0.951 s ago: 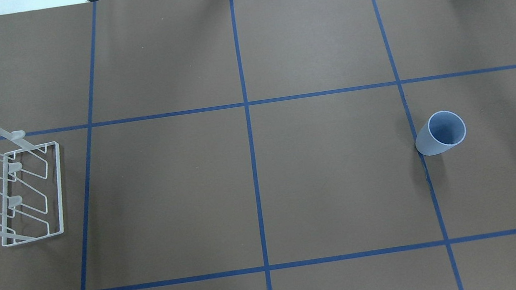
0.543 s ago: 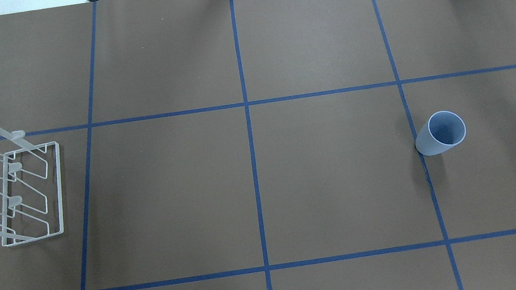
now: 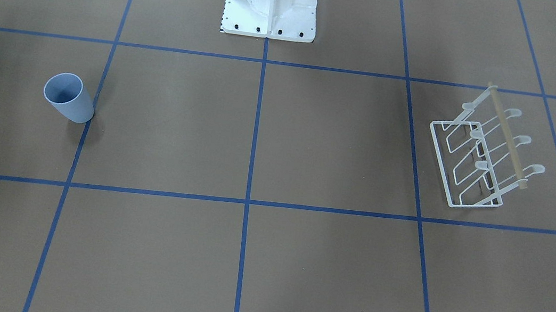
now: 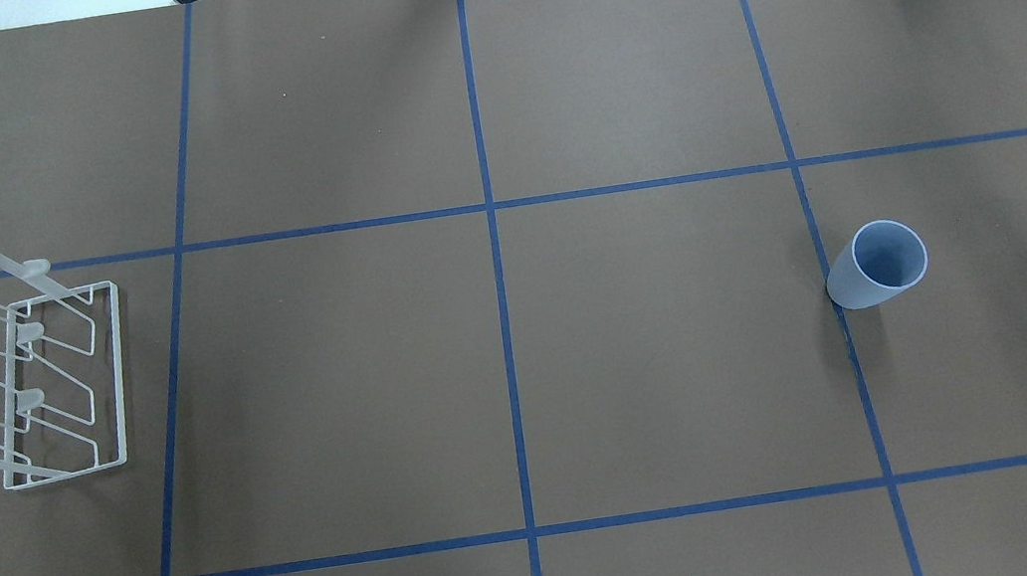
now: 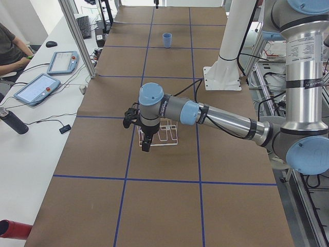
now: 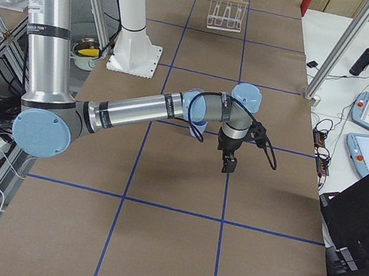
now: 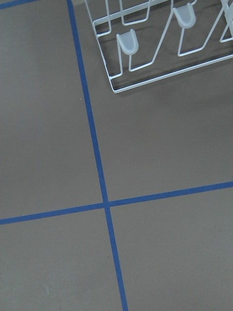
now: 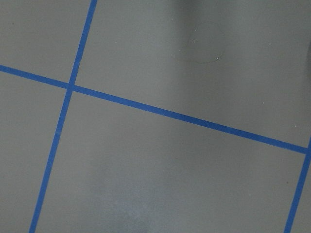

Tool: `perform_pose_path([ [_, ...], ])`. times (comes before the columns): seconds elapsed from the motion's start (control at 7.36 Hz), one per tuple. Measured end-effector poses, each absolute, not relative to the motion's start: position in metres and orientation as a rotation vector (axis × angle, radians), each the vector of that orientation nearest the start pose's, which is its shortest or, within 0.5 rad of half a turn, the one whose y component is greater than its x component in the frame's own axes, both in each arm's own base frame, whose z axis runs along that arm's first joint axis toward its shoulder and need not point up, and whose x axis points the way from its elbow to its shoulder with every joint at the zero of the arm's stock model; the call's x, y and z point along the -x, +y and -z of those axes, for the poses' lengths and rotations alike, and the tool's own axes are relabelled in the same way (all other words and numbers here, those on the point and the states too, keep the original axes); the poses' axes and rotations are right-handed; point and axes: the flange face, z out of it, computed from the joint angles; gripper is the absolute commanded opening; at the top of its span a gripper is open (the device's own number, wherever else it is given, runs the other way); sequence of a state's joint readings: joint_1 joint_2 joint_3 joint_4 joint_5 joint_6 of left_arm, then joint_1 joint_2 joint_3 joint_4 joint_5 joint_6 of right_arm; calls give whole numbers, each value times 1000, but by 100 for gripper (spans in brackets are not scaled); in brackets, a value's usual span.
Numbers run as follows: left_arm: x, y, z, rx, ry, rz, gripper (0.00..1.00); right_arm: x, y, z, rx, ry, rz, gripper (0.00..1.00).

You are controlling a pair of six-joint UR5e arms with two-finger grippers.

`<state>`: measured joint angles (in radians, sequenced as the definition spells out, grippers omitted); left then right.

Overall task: Hang cup on cup holder
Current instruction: 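Move the right gripper down to the light blue cup's rim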

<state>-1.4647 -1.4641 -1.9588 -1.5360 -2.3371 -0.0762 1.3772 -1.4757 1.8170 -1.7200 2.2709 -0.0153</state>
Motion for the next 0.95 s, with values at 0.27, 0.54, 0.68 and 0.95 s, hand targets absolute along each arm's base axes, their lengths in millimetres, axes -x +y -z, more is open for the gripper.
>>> perform_pose_path([
  [0.27, 16, -451, -533, -138, 780, -110, 99, 86, -529, -499, -121, -720, 367, 100],
  [0.54, 16, -453, -549, -113, 779, -101, 98, 151, -529, -463, -124, -751, 423, 100],
  [0.68, 15, -455, -550, -113, 779, -102, 98, 181, -520, -447, -110, -766, 410, 100],
  [0.95, 15, -456, -547, -114, 779, -103, 98, 220, -504, -436, -93, -774, 413, 100],
])
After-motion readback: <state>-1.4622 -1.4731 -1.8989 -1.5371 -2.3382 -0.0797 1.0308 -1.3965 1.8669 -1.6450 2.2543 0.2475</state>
